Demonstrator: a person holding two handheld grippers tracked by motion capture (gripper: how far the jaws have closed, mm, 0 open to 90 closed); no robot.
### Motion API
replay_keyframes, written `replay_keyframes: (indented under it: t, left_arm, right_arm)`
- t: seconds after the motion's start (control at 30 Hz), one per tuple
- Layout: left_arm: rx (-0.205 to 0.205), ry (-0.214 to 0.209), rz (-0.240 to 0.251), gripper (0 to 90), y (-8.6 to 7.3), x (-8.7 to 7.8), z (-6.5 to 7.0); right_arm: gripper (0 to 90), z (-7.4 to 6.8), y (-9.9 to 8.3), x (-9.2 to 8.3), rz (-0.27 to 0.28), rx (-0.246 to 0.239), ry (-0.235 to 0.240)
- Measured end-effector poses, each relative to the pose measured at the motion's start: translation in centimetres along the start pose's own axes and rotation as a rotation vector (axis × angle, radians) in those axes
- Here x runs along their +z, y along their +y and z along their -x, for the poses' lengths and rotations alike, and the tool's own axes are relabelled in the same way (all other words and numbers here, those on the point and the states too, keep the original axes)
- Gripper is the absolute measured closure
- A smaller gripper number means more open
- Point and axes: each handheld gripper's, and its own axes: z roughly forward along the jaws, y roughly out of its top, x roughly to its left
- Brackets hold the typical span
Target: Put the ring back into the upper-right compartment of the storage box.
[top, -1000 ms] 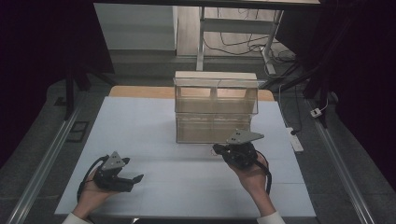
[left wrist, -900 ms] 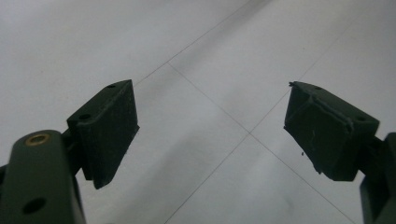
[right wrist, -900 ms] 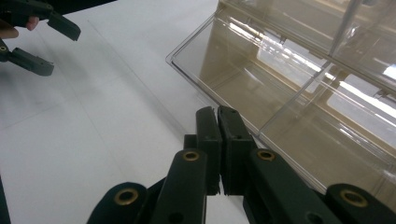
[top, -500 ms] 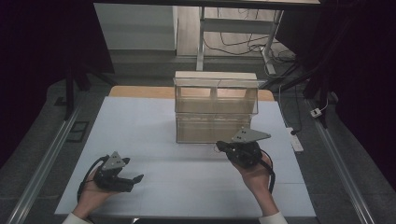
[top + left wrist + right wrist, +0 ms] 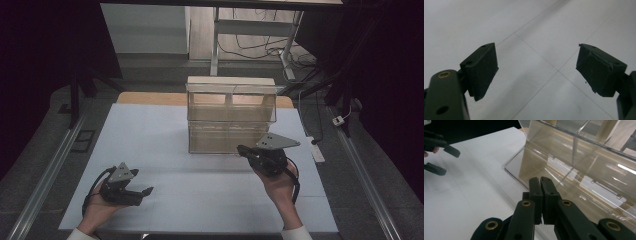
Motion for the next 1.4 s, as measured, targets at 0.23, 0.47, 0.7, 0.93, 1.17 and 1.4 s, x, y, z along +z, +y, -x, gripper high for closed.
replay_keyframes:
  t: [0.23, 0.47, 0.7, 0.93, 1.17, 1.4]
  left_arm:
    - [-0.002, 0.001, -0.001, 17.3, 0.0, 0.0, -0.1]
    - [-0.006, -0.002, -0.002, 17.3, -0.1, 0.1, -0.1]
    - [-0.002, -0.005, -0.001, 17.3, -0.1, 0.0, -0.1]
    - [0.001, -0.006, -0.001, 17.3, 0.0, 0.1, 0.0]
    - [0.003, -0.006, -0.002, 17.3, 0.0, 0.1, 0.0]
    - [0.004, -0.006, -0.001, 17.3, 0.0, 0.1, 0.0]
  right_arm:
    - [86.9, 0.7, 0.3, -0.3, 0.025, 0.015, -0.008]
    - [86.9, 1.3, 1.3, -0.2, 0.045, 0.019, -0.018]
    - [86.8, 2.1, 2.6, -0.4, 0.059, 0.025, -0.029]
    - [86.8, 3.1, 3.7, -0.6, 0.083, 0.048, -0.043]
    - [86.8, 4.2, 4.7, -0.6, 0.096, 0.06, -0.069]
    - [86.8, 5.4, 5.8, 0.0, 0.101, 0.073, -0.095]
